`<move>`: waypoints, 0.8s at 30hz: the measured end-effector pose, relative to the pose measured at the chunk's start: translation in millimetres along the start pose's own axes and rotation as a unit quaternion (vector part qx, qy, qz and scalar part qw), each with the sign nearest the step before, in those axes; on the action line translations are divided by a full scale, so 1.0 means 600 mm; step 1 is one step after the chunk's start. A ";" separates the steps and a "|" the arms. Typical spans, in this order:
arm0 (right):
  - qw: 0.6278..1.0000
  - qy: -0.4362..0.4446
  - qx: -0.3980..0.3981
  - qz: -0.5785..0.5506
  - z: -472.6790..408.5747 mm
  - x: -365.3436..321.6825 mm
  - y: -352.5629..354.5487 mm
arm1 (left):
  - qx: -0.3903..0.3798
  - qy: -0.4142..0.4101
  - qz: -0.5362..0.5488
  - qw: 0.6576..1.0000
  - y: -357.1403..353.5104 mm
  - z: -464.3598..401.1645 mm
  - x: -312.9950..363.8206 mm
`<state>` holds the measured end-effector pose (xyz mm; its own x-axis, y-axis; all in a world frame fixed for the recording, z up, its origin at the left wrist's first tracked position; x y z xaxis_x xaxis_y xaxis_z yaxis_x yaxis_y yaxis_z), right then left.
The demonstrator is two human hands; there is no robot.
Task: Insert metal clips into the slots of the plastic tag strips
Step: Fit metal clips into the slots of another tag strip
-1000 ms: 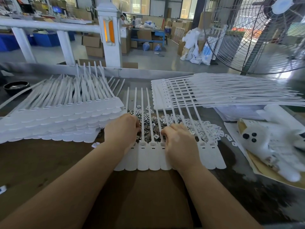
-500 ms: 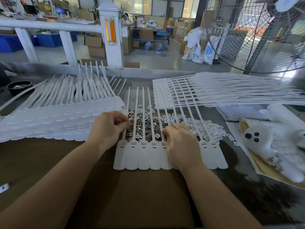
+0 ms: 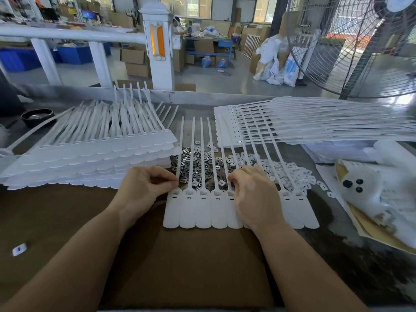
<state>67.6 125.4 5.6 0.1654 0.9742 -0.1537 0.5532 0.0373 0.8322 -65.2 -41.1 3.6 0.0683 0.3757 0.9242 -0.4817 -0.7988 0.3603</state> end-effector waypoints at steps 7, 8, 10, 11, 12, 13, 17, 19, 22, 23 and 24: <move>1.000 0.000 0.014 -0.010 0.002 -0.001 0.002 | -0.003 -0.008 0.002 1.000 0.006 0.003 -0.001; 1.000 0.000 0.012 -0.011 0.002 -0.001 0.001 | -0.003 -0.011 0.006 1.000 0.008 0.003 -0.001; 1.000 -0.001 0.009 -0.010 0.001 -0.001 0.000 | -0.006 -0.018 0.002 1.000 0.012 0.003 0.000; 1.000 -0.001 0.009 -0.010 0.000 -0.001 -0.001 | -0.008 -0.020 -0.009 1.000 0.013 0.003 0.000; 1.000 -0.001 0.009 -0.010 0.000 -0.001 -0.001 | -0.012 -0.022 -0.023 0.999 0.015 0.002 0.000; 1.000 0.000 0.011 -0.009 0.000 -0.001 -0.001 | -0.016 -0.023 -0.035 0.999 0.015 0.002 0.000; 1.000 -0.005 0.016 -0.005 0.002 0.000 0.000 | -0.022 -0.037 -0.068 0.997 0.017 0.002 0.002; 1.000 -0.007 0.020 -0.003 0.002 0.000 0.000 | -0.021 -0.050 -0.085 0.995 0.017 0.003 0.004; 1.000 -0.005 0.020 0.003 0.002 0.000 -0.001 | -0.016 -0.070 -0.104 0.992 0.015 0.006 0.009; 1.000 -0.004 0.019 0.005 0.002 0.000 -0.002 | -0.015 -0.080 -0.110 0.991 0.015 0.007 0.011; 1.000 -0.005 0.018 0.007 0.003 0.001 -0.002 | -0.016 -0.091 -0.116 0.989 0.015 0.009 0.013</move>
<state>68.3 125.6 3.8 0.1805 0.9724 -0.1477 0.5793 0.0163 0.8149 -64.3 -47.6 14.8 0.3344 0.4538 0.8260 -0.4622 -0.6848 0.5634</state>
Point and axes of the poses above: each hand's wrist, its own z-axis away from the middle knuckle, its own y-axis out of the back of the hand, x = y × z, the point moved 4 cm from there along -z, towards the middle knuckle, and after that the axes turned 12 degrees about y, right-handed, at the moved point
